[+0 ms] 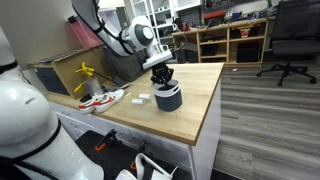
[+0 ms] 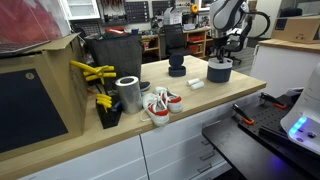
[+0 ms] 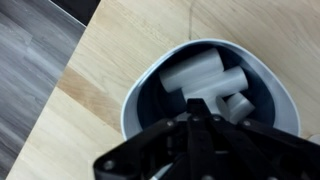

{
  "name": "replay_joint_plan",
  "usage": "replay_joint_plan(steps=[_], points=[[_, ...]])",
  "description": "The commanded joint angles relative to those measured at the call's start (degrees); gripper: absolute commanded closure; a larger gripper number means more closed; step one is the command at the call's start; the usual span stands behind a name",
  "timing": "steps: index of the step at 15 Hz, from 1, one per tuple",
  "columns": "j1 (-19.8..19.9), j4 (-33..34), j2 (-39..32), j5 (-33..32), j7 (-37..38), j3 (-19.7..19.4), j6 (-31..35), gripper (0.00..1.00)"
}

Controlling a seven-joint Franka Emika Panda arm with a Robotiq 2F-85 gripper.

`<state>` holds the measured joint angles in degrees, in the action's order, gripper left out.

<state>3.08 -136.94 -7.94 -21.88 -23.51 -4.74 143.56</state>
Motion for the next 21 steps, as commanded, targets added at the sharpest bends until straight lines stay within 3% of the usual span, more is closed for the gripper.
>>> replay_joint_plan(steps=[1, 7, 15, 21], points=[[0.84, -0.81, 1.79, 3.91, -3.94, 1.20, -2.59, 1.00], [0.73, -2.34, 2.63, 7.69, -6.86, 2.34, -4.56, 1.00], [0.24, 1.19, 1.88, 8.33, -8.01, 3.31, -18.96, 1.00], [0.38, 3.23, 2.89, 12.57, -2.92, 3.15, -16.39, 1.00]])
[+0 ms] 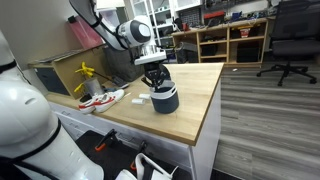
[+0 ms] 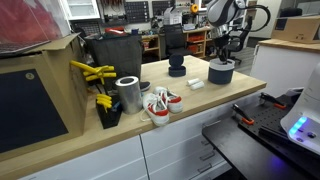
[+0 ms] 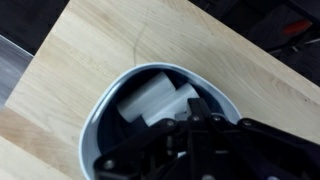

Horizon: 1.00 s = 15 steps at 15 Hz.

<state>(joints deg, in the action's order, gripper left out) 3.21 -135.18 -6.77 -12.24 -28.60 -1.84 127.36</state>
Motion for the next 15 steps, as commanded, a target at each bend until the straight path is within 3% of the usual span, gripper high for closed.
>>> replay_joint_plan(steps=[1, 6, 11, 12, 15], points=[[0.28, 1.96, 1.98, 4.15, 2.89, 0.21, 0.30, 1.00], [-0.26, 3.90, 3.47, 4.63, 12.50, -0.25, -0.10, 1.00], [-1.20, 5.92, 4.93, 4.11, 21.12, 0.26, -7.03, 1.00], [-1.50, 6.43, 5.18, 3.89, 22.81, 0.38, -8.63, 0.81], [-2.44, 7.71, 6.01, 2.91, 27.60, 0.89, -12.07, 0.60]])
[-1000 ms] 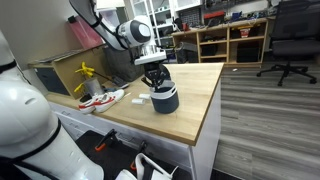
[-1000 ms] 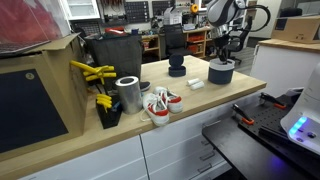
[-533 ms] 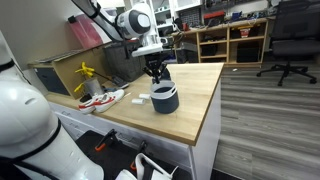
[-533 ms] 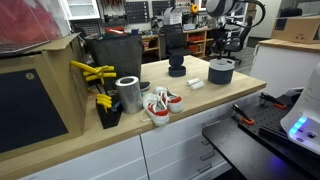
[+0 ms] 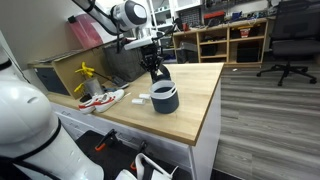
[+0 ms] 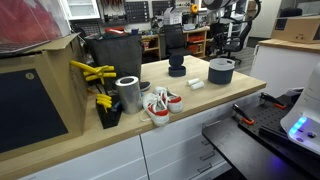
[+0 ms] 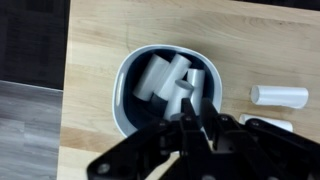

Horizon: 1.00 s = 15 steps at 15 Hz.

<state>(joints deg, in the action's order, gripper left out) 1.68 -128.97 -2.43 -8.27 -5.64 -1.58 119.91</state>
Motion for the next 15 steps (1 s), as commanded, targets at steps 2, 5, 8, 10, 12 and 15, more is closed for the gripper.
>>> replay_joint_plan(steps=[2, 5, 8, 10, 12, 15], points=[[-1.36, 2.65, 1.89, -1.19, 7.18, 1.14, -7.40, 0.44], [-1.88, 4.55, 1.99, -0.39, 9.61, 1.85, -12.33, 0.22], [-2.42, 6.42, 2.29, -0.48, 13.02, 2.44, -16.90, 0.01], [-2.85, 7.72, 2.28, -1.76, 16.45, 2.91, -20.16, 0.00], [-3.28, 9.05, 2.71, -2.30, 19.46, 3.31, -23.79, 0.00], [-3.55, 11.29, 3.30, -1.88, 20.41, 3.65, -28.05, 0.00]])
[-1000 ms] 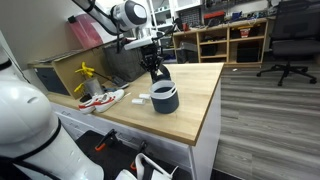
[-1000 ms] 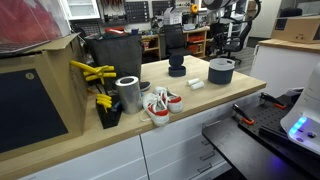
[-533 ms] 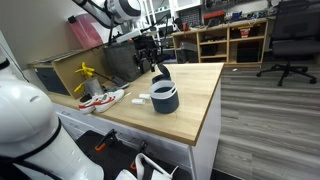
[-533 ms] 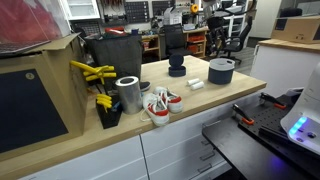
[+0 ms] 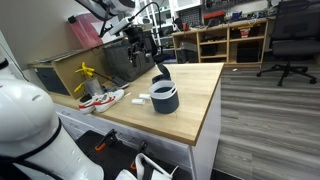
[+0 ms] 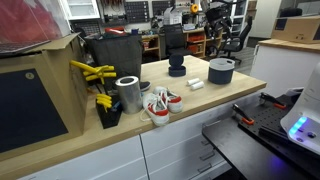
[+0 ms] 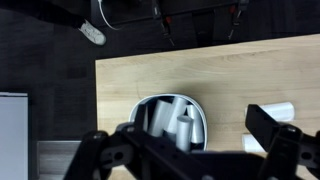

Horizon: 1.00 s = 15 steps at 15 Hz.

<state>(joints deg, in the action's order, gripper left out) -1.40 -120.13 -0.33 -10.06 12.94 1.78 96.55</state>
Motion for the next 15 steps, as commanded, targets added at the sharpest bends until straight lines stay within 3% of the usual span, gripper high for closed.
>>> replay_joint_plan(steps=[1, 15], points=[[-0.42, 3.35, 1.29, 0.23, 1.69, 0.33, -5.43, 0.00], [0.05, 16.38, 3.77, 12.88, 0.61, -0.02, -4.40, 0.00]])
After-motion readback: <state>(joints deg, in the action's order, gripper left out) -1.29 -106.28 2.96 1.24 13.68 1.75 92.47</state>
